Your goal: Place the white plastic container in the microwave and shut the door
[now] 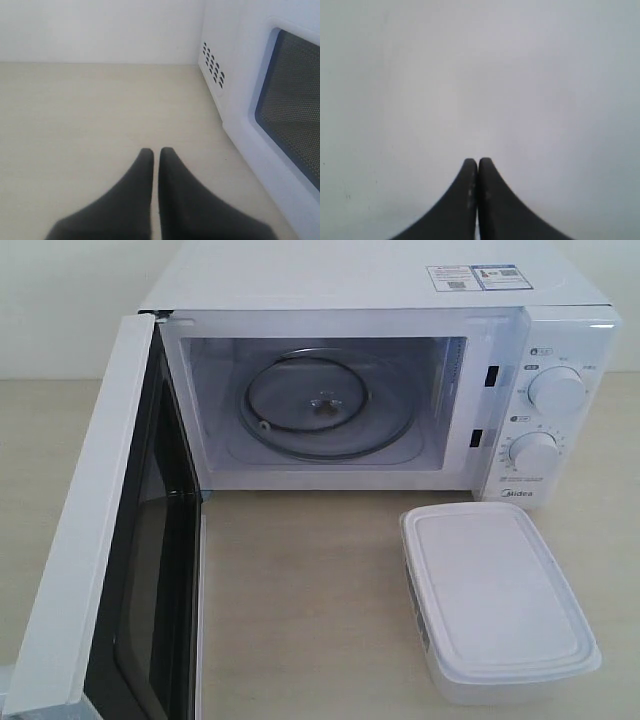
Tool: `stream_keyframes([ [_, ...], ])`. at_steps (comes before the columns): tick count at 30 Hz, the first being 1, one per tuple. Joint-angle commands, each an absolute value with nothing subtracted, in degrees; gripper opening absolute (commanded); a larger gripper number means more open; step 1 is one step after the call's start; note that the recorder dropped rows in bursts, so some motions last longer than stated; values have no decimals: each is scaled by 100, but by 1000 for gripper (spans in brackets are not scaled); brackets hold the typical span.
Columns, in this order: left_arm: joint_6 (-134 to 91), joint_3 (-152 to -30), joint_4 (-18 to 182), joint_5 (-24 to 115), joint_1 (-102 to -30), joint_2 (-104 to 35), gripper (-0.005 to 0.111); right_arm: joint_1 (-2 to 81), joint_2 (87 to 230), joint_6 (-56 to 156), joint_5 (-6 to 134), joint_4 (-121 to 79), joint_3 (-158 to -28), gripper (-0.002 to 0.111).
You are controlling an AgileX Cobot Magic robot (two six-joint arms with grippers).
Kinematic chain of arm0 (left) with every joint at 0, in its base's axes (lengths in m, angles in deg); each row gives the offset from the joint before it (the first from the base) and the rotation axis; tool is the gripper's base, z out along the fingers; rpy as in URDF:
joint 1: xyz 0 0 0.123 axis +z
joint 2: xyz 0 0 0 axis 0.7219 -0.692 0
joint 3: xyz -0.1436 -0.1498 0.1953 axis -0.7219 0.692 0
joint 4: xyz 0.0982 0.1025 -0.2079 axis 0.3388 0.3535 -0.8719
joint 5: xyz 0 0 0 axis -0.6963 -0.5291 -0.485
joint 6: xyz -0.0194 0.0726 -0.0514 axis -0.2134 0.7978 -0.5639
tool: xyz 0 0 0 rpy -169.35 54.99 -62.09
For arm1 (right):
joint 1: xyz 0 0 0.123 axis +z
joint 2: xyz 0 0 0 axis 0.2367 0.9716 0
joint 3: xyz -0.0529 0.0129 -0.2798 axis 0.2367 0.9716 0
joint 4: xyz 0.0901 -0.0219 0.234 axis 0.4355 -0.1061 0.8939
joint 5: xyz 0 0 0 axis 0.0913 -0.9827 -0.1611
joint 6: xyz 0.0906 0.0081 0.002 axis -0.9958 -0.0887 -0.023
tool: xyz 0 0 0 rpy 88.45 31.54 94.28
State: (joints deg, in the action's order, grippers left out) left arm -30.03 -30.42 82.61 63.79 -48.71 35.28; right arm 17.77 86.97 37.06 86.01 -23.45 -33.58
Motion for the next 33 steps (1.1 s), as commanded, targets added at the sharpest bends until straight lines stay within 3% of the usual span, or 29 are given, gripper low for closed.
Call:
stream_keyframes([
  [1, -3050, -3020, 8266, 6350, -4860, 3548, 4, 1765, 8677, 3956, 8018, -2399, -4401, 0],
  [9, -3050, -3020, 8266, 6350, -4860, 3548, 4, 1765, 9738, 3967, 5270, -2399, -6729, 0],
  [16, -3050, -3020, 8266, 6350, -4860, 3548, 4, 1765, 11132, 3967, 3837, -2399, -8318, 0],
  [33, -3050, -3020, 8266, 6350, -4860, 3548, 4, 1765, 12979, 2631, 1704, -3215, -9253, 0],
])
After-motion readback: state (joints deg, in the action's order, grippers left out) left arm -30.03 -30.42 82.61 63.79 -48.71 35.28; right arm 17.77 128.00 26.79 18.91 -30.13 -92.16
